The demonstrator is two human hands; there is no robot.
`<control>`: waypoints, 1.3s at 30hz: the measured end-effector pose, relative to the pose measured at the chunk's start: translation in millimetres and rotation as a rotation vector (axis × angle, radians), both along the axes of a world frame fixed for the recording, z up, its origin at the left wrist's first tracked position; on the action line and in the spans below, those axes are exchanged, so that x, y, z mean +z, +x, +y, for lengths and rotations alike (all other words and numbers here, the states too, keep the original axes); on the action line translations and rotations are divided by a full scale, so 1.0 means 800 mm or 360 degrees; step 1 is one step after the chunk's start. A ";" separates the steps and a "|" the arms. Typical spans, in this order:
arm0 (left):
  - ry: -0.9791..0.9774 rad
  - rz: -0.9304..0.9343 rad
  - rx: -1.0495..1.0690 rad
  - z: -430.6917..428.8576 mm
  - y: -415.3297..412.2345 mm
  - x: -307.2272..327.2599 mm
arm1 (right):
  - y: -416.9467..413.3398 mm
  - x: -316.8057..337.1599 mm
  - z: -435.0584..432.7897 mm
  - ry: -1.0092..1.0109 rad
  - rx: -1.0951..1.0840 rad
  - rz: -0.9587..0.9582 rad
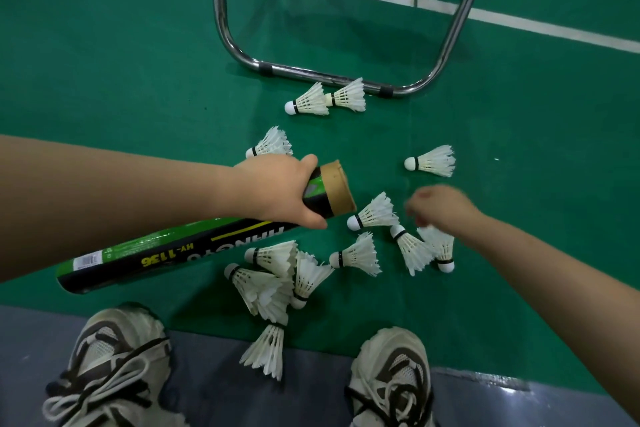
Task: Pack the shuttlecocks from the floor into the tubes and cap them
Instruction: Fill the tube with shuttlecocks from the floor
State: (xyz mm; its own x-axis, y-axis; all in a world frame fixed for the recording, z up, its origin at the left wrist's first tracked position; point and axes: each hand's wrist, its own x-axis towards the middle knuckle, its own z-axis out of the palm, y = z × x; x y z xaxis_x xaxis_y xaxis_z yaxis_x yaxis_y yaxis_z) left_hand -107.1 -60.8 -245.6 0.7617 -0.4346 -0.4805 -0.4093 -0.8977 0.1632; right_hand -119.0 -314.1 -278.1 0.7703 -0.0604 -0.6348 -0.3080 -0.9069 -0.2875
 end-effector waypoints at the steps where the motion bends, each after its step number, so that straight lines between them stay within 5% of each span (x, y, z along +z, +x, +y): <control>1: 0.0019 0.0000 -0.0009 0.001 0.000 -0.001 | -0.008 -0.006 0.002 -0.0016 0.0252 0.0306; 5: 0.0029 0.0014 -0.0007 0.005 0.000 -0.001 | -0.065 -0.012 0.065 0.0295 0.1049 0.1152; 8: 0.0010 0.0033 0.0023 0.006 0.000 -0.001 | -0.107 -0.036 0.113 0.0298 0.1579 0.1043; 14: -0.0052 0.0062 0.0129 0.022 0.002 0.001 | -0.132 -0.050 0.168 0.0637 0.1796 0.0912; 17: -0.0075 0.0071 0.0204 0.037 0.005 0.006 | -0.133 -0.058 0.189 0.0513 0.1999 0.0682; 21: -0.0091 0.0057 0.0254 0.057 0.006 0.004 | -0.093 -0.070 0.188 0.0233 0.1720 0.0320; 27: -0.0116 0.0014 0.0272 0.074 0.010 0.002 | -0.044 -0.075 0.180 0.0002 0.1466 0.0256; 39: -0.0052 0.0022 0.0254 0.095 -0.006 0.000 | -0.112 -0.048 0.210 0.0281 0.1781 -0.0257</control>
